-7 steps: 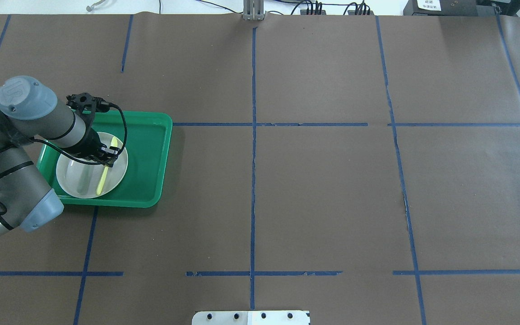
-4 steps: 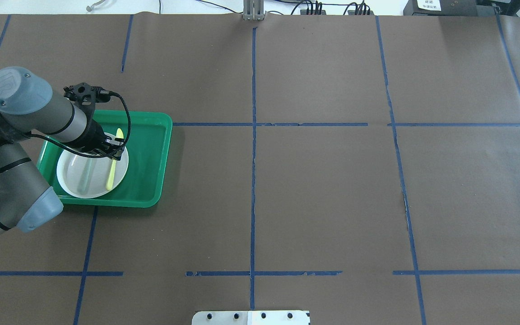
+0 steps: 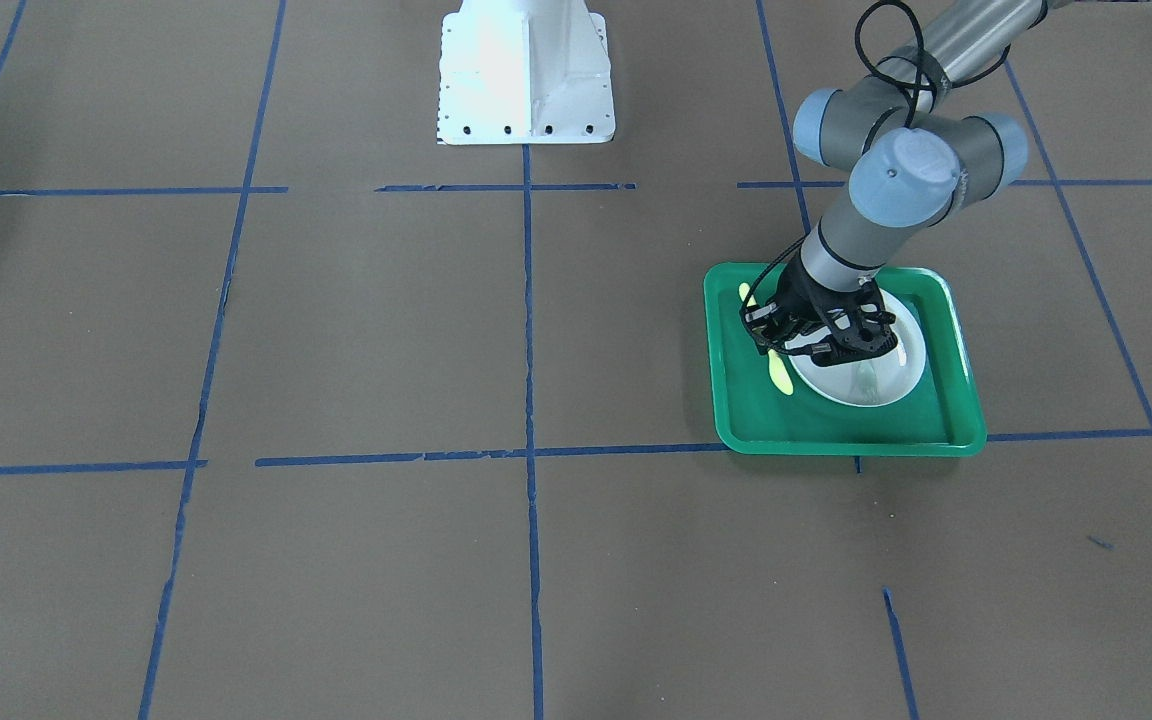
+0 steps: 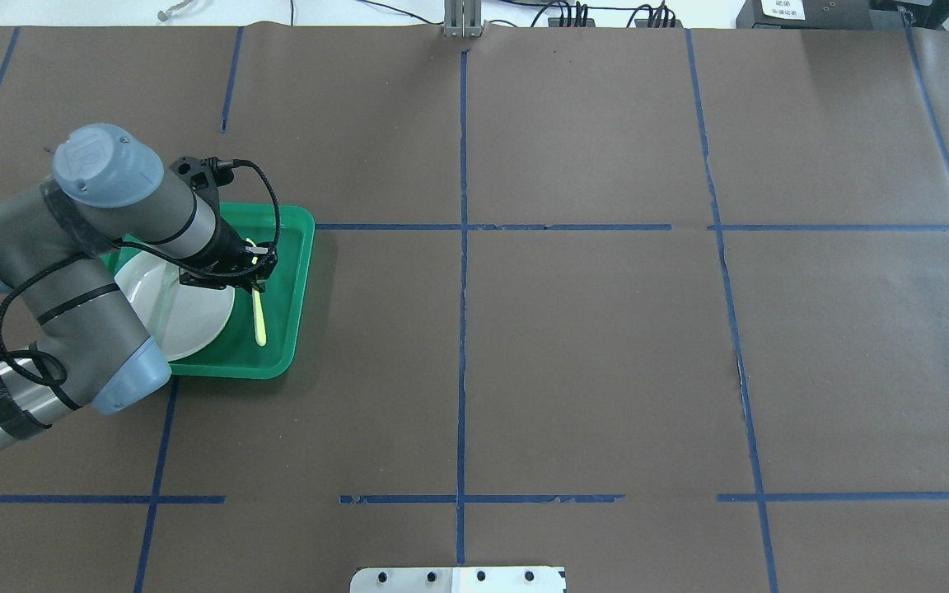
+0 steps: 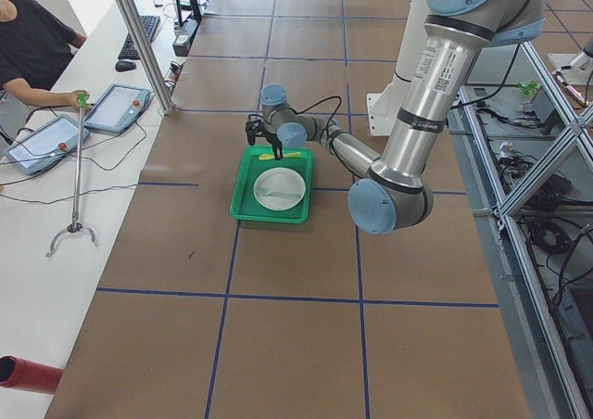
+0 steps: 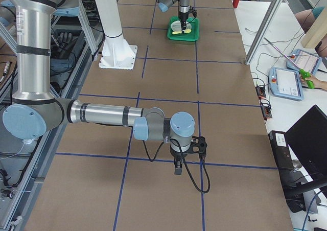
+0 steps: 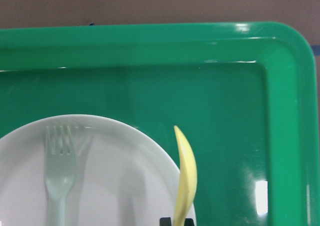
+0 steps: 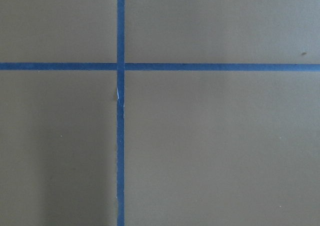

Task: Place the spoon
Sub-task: 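Lift the spoon and carry it off the plate toward the tray's far edge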

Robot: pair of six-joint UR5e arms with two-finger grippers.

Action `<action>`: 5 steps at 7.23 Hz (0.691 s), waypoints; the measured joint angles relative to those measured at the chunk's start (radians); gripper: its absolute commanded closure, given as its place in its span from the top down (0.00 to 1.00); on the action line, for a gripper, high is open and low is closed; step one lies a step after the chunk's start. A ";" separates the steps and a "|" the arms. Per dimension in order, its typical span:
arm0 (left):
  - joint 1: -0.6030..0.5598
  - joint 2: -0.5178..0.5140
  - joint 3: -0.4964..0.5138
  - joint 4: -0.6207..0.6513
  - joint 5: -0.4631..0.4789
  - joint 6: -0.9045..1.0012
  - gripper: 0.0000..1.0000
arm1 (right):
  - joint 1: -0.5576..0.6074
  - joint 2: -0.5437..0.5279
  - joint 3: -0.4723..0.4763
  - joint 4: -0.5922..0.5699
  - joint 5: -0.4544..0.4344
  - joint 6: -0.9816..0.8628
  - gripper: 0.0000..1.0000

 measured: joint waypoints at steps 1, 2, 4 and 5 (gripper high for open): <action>0.007 -0.010 0.024 -0.001 0.001 -0.004 0.00 | 0.000 0.000 0.000 0.000 0.000 0.000 1.00; 0.010 -0.011 0.028 -0.002 0.005 -0.002 0.00 | 0.000 0.000 0.000 0.000 0.000 0.000 1.00; 0.012 -0.008 0.022 -0.001 0.030 0.033 0.03 | 0.000 0.000 0.000 0.000 0.000 0.000 1.00; 0.012 -0.007 0.024 -0.001 0.045 0.067 0.10 | 0.000 0.000 0.000 0.000 0.000 0.000 1.00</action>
